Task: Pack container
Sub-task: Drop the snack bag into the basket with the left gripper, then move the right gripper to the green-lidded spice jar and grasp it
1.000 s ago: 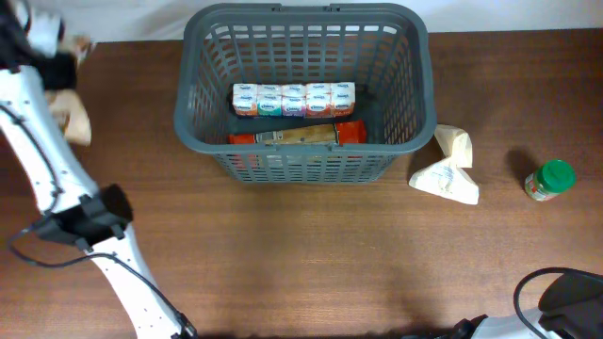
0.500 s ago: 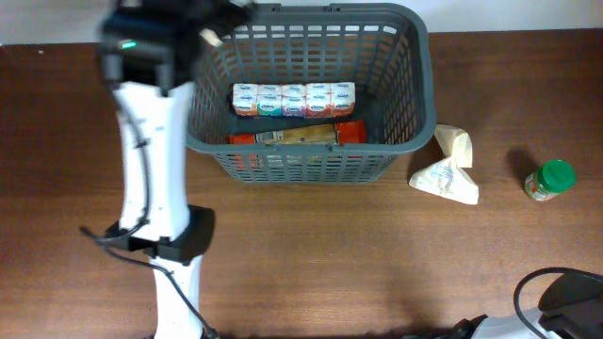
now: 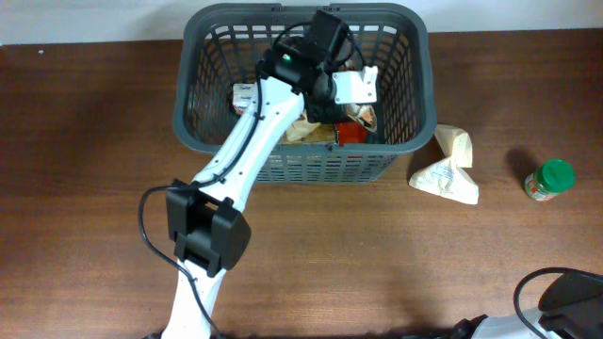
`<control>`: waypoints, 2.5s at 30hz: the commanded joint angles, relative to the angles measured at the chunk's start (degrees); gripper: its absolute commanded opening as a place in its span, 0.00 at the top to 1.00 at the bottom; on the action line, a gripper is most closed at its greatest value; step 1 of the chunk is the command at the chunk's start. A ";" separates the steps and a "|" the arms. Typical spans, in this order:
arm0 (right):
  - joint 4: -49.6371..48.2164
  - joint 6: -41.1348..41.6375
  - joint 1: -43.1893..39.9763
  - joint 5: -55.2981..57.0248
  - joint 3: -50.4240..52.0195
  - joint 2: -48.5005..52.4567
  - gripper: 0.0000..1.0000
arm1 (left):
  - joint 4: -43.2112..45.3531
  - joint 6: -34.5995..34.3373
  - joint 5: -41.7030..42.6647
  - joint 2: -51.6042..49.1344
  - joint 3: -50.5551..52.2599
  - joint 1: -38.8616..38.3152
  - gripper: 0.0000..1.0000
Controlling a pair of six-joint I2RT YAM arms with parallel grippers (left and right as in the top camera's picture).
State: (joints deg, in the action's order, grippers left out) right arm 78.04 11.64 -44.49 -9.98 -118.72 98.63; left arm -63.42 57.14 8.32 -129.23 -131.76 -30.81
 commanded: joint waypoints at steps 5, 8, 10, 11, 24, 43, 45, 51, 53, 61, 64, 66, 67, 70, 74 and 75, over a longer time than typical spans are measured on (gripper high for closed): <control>0.00 0.00 -0.15 0.13 -0.33 0.00 0.01 | 1.73 -11.82 -3.21 1.77 0.22 -1.22 0.01; -0.02 0.00 -0.15 0.13 -0.33 0.00 0.01 | 1.81 -18.84 -11.67 2.71 -2.99 -0.22 0.01; -0.02 0.00 -0.15 0.13 -0.33 0.00 0.01 | 1.73 -24.17 -13.16 4.02 -7.91 1.38 0.01; 0.00 0.00 -0.15 0.13 -0.33 0.00 0.01 | 1.66 -26.77 -13.20 4.61 -10.67 2.54 0.01; -0.09 -0.50 -0.15 0.42 -0.35 0.00 0.01 | -8.26 -52.83 -13.31 10.84 -30.29 30.12 0.00; -4.33 -1.73 -0.48 3.82 -0.33 0.02 0.01 | -17.07 -58.01 -12.63 10.75 0.85 50.47 0.01; -4.33 -1.70 -0.48 3.80 -0.33 0.07 0.01 | -15.34 -58.03 -12.63 10.75 4.00 50.47 0.01; -8.17 -1.70 -0.48 -2.62 -0.33 0.15 0.01 | -12.20 -58.01 -12.63 10.75 9.11 50.47 0.01; -9.14 -1.68 -0.48 -4.48 -0.33 0.15 0.01 | -12.20 -58.01 -12.63 10.73 9.16 50.47 0.01; -8.09 -1.66 1.57 -2.19 -0.20 3.04 0.05 | -12.20 -58.03 -12.63 10.73 9.16 50.47 0.01; -6.01 2.47 4.85 5.09 0.39 8.39 0.06 | -12.20 -58.01 -12.63 10.75 9.16 50.47 0.01; -5.07 2.89 6.05 7.65 0.42 12.31 0.06 | -12.20 -58.01 -12.63 10.75 9.16 50.47 0.01; -4.57 2.91 6.47 7.52 0.42 14.78 0.06 | -12.20 -58.01 -12.63 10.75 9.16 50.47 0.01; -3.02 2.86 6.99 7.23 0.42 21.51 0.05 | -12.20 -58.01 -12.63 10.75 9.16 50.47 0.01; -1.95 2.84 7.17 7.23 0.44 25.66 0.06 | -12.20 -58.01 -12.63 10.75 9.16 50.47 0.01; -1.88 2.84 7.15 7.23 0.44 26.80 0.06 | -12.20 -58.01 -12.63 10.75 9.16 50.47 0.01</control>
State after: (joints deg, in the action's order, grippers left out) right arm 75.88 13.74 -37.67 -4.01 -118.26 123.46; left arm -75.77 -0.27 -4.54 -118.56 -122.96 19.49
